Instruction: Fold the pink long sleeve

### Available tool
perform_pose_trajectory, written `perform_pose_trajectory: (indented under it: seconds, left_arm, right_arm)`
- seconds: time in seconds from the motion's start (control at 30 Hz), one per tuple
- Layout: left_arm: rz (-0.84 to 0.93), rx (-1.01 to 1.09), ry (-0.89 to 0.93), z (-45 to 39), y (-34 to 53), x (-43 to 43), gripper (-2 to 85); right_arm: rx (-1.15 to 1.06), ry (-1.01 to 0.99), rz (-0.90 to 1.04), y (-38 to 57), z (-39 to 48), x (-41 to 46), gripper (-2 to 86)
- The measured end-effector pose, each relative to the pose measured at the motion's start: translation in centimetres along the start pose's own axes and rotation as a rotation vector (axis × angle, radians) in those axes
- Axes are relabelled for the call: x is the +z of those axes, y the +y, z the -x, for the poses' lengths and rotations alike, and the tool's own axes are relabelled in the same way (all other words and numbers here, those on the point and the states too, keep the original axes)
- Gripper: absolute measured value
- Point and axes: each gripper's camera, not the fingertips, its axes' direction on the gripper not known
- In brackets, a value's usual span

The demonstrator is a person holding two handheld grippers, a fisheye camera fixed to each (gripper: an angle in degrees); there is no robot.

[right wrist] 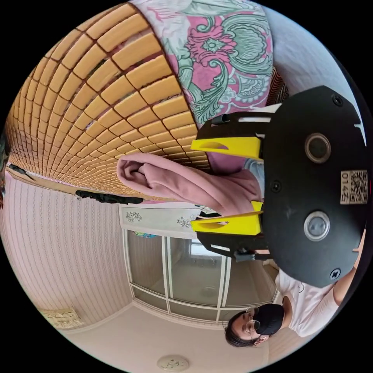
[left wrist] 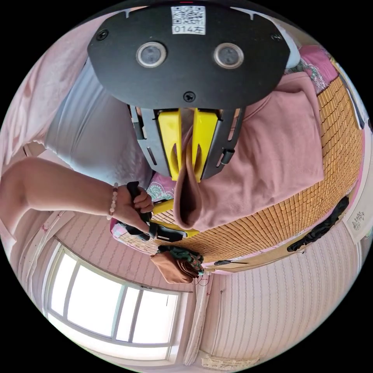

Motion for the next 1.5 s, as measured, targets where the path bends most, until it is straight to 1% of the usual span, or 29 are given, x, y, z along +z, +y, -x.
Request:
perform_pose_trajectory:
  seconds: [0.03, 0.1, 0.17, 0.23, 0.27, 0.37, 0.43, 0.5, 0.57, 0.67, 0.73, 0.8, 0.87, 0.9, 0.97, 1.03, 1.07, 1.17, 1.23, 1.3, 1.37, 1.43, 1.5]
  left_arm:
    - [0.008, 0.038, -0.023, -0.5, 0.2, -0.4, 3.7]
    - [0.029, 0.096, -0.040, -1.4, 0.3, -0.6, 3.7]
    - [0.012, 0.138, -0.058, -2.2, 0.0, -1.0, 3.8]
    - [-0.007, 0.148, -0.029, -2.4, -0.8, -1.2, 3.9]
    - [-0.040, 0.138, 0.025, -2.4, -1.4, -1.4, 3.9]
    - [-0.126, 0.128, 0.169, -2.9, -3.4, -1.1, 3.9]
    - [-0.167, 0.122, 0.230, -3.5, -4.5, -0.7, 3.9]
    - [-0.201, 0.076, 0.302, -3.3, -5.2, -0.2, 3.9]
    - [-0.224, 0.026, 0.331, -2.2, -5.2, -0.1, 4.0]
    - [-0.225, -0.039, 0.260, 0.5, -3.6, -1.0, 4.1]
    - [-0.208, -0.130, 0.200, 3.0, -2.1, -1.8, 4.2]
    - [-0.172, -0.222, 0.116, 5.6, -0.4, -2.3, 4.5]
    - [-0.056, -0.396, -0.052, 9.2, 2.0, -2.0, 4.8]
    - [-0.029, -0.425, -0.085, 10.0, 2.6, -1.7, 4.9]
    - [0.050, -0.506, -0.135, 12.5, 4.3, -1.0, 5.0]
    - [0.056, -0.559, -0.130, 13.9, 5.1, -1.0, 5.2]
    - [0.059, -0.580, -0.121, 14.7, 5.4, -1.1, 5.5]
    - [0.073, -0.629, -0.095, 16.4, 6.5, -1.3, 6.0]
    - [0.076, -0.670, -0.053, 17.4, 7.3, -1.3, 6.5]
    - [0.068, -0.698, 0.014, 18.1, 7.8, -1.3, 9.0]
    - [0.007, -0.725, 0.077, 18.8, 8.4, -1.7, 14.2]
    - [-0.059, -0.735, 0.060, 19.1, 8.6, -2.1, 16.8]
    - [-0.067, -0.740, 0.033, 19.6, 8.6, -1.6, 17.9]
  right_arm:
    - [0.003, -0.012, -0.020, 0.0, -0.1, 0.0, 16.8]
    - [0.019, -0.088, -0.084, 0.0, -0.5, -0.6, 8.4]
    - [-0.010, -0.088, -0.089, 0.0, 0.2, -1.3, 7.0]
    - [-0.071, -0.013, -0.090, 0.1, 2.0, -2.7, 6.4]
    - [-0.115, 0.035, -0.103, 0.4, 3.4, -4.0, 6.2]
    - [-0.205, 0.084, -0.193, 1.7, 6.9, -8.8, 6.1]
    - [-0.248, 0.147, -0.249, 2.8, 9.2, -11.6, 6.1]
    - [-0.308, 0.287, -0.267, 3.8, 12.8, -13.7, 6.3]
    - [-0.336, 0.370, -0.240, 4.0, 15.2, -13.3, 6.5]
    - [-0.401, 0.420, -0.140, 3.2, 18.4, -9.1, 7.5]
    - [-0.445, 0.387, -0.085, 2.3, 19.8, -5.5, 8.5]
    - [-0.480, 0.314, 0.003, 0.7, 21.0, 0.5, 9.3]
    - [-0.475, 0.311, 0.071, -0.5, 21.2, 5.2, 9.0]
    - [-0.470, 0.339, 0.118, -1.3, 21.3, 8.0, 8.7]
    - [-0.485, 0.383, 0.150, -1.8, 22.1, 10.9, 8.4]
    - [-0.553, 0.399, 0.139, -1.7, 23.9, 12.2, 8.1]
    - [-0.598, 0.443, 0.149, -1.7, 25.3, 12.9, 8.1]
    - [-0.702, 0.636, 0.179, -2.2, 28.8, 14.5, 8.8]
    - [-0.755, 0.774, 0.196, -2.7, 30.4, 15.6, 11.0]
    - [-0.791, 0.933, 0.261, -3.8, 31.6, 17.4, 16.7]
    - [-0.787, 1.014, 0.348, -5.1, 31.8, 19.0, 17.9]
    - [-0.778, 1.021, 0.400, -6.6, 31.7, 20.3, 18.3]
    - [-0.735, 0.937, 0.493, -8.9, 31.9, 22.2, 18.1]
